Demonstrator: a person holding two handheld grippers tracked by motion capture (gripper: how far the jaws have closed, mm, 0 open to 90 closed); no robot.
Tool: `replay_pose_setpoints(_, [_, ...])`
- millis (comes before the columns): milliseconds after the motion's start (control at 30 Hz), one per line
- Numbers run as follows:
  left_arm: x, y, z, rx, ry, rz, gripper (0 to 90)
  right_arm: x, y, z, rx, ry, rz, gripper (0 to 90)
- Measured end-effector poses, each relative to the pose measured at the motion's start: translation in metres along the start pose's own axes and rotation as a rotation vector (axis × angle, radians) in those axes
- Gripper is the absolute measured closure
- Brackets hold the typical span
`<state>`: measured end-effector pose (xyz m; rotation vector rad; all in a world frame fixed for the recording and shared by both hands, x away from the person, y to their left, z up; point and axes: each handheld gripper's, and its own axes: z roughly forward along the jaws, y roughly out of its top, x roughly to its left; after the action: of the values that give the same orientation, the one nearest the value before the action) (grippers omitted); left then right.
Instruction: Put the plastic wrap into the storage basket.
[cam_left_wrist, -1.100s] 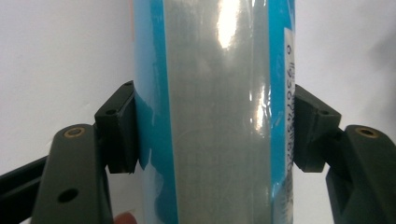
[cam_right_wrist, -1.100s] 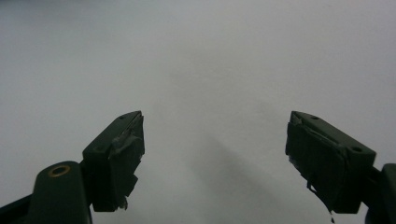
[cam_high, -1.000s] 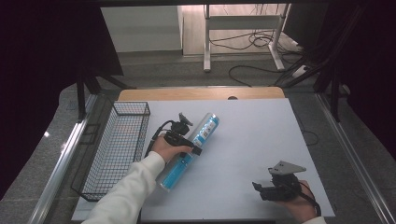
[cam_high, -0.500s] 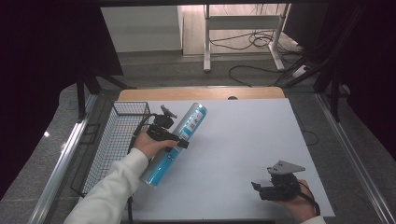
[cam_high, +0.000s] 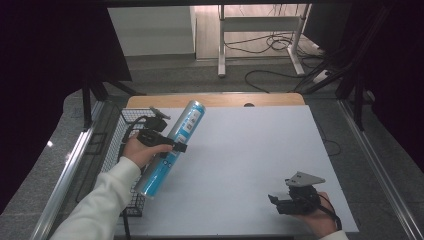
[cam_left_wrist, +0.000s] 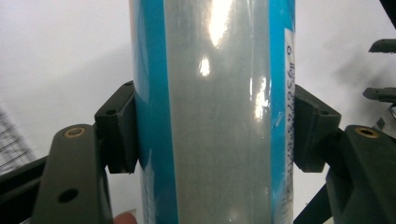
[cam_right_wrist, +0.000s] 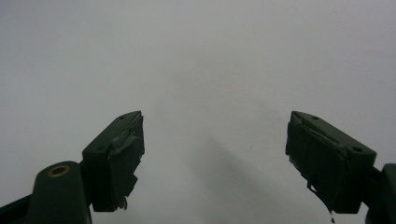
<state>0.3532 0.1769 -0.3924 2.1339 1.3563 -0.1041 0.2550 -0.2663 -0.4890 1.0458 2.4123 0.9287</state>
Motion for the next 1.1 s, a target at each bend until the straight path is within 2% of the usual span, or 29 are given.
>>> replay_pose_setpoints(200, [0.013, -0.01, -0.022, -0.025, 0.021, -0.027, 31.7, 0.001, 0.001, 0.0, -0.006, -0.002, 0.002, 19.9])
replay_pose_setpoints(467, [0.027, -0.022, -0.037, -0.035, 0.059, -0.067, 31.7, 0.002, 0.004, 0.002, -0.009, 0.007, -0.011, 19.9])
replay_pose_setpoints(600, [0.04, -0.03, -0.046, -0.044, 0.082, -0.104, 31.7, 0.003, 0.006, 0.004, -0.007, 0.011, -0.016, 19.9])
replay_pose_setpoints(700, [0.046, -0.032, -0.049, -0.044, 0.092, -0.114, 31.7, 0.003, 0.007, 0.005, -0.006, 0.015, -0.019, 19.9])
replay_pose_setpoints(800, [0.06, -0.037, -0.05, -0.045, 0.112, -0.146, 31.8, 0.003, 0.008, 0.007, -0.002, 0.019, -0.025, 19.9])
replay_pose_setpoints(833, [0.06, -0.037, -0.05, -0.045, 0.112, -0.146, 31.7, 0.003, 0.009, 0.008, -0.003, 0.02, -0.025, 19.9])
replay_pose_setpoints(867, [0.066, -0.04, -0.05, -0.05, 0.122, -0.172, 31.7, 0.003, 0.009, 0.008, -0.001, 0.021, -0.026, 19.9])
replay_pose_setpoints(900, [0.066, -0.04, -0.05, -0.05, 0.122, -0.172, 31.7, 0.003, 0.009, 0.008, -0.002, 0.02, -0.026, 19.9])
replay_pose_setpoints(933, [0.073, -0.043, -0.05, -0.046, 0.125, -0.187, 31.7, 0.003, 0.009, 0.008, -0.001, 0.02, -0.026, 19.9])
replay_pose_setpoints(967, [0.073, -0.043, -0.05, -0.046, 0.125, -0.187, 31.7, 0.003, 0.009, 0.008, -0.001, 0.02, -0.027, 19.8])
replay_pose_setpoints(1100, [0.087, -0.048, -0.047, -0.042, 0.136, -0.22, 31.7, 0.003, 0.008, 0.008, 0.001, 0.019, -0.027, 19.9])
